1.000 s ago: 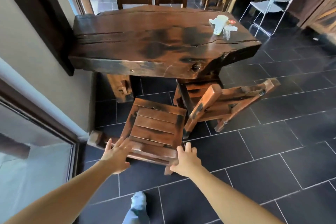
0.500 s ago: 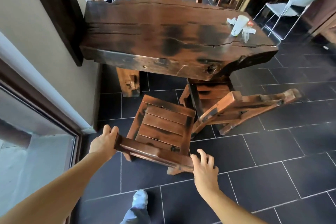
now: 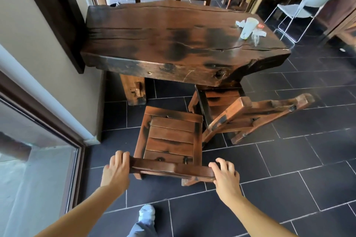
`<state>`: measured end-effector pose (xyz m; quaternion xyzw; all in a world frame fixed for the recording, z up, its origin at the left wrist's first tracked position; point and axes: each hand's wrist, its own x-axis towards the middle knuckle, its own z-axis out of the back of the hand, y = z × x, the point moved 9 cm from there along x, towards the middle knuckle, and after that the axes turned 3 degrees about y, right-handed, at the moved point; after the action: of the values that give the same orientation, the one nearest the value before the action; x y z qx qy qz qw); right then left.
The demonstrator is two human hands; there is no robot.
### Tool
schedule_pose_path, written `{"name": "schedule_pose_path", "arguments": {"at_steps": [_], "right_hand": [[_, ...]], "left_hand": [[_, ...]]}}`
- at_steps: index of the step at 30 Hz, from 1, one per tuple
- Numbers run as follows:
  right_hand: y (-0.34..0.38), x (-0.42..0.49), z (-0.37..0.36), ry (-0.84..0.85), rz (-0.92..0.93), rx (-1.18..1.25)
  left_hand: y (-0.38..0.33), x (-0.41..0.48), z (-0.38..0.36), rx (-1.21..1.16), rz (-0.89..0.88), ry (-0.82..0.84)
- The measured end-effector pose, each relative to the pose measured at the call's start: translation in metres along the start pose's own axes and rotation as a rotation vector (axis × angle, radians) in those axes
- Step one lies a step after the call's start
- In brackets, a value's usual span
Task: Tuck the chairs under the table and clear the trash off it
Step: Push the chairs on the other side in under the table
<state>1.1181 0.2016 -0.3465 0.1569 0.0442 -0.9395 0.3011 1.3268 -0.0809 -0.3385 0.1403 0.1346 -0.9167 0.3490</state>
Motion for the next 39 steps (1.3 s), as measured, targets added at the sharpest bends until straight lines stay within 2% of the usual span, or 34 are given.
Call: {"name": "schedule_pose_path", "arguments": {"at_steps": [4,12,19,24,29,39], "right_hand": [[-0.001,0.002,-0.003,0.004,0.015,0.002],[-0.008,0.040,0.018,-0.035,0.045,0.019],[-0.008,0.086,0.036,-0.025,0.130,-0.039],[-0.008,0.108,0.045,-0.086,0.159,-0.068],[-0.004,0.145,0.061,-0.108,0.174,-0.040],[0.004,0.218,0.080,-0.074,0.180,-0.002]], "left_hand": [[0.005,0.002,-0.014,-0.247,0.170,0.009],[-0.011,0.021,-0.003,-0.172,0.218,0.025],[-0.017,0.057,0.005,-0.221,0.341,0.141],[-0.023,0.075,0.014,-0.206,0.337,0.168],[-0.026,0.112,0.033,-0.220,0.331,0.125],[-0.028,0.187,0.062,-0.179,0.317,0.121]]}}
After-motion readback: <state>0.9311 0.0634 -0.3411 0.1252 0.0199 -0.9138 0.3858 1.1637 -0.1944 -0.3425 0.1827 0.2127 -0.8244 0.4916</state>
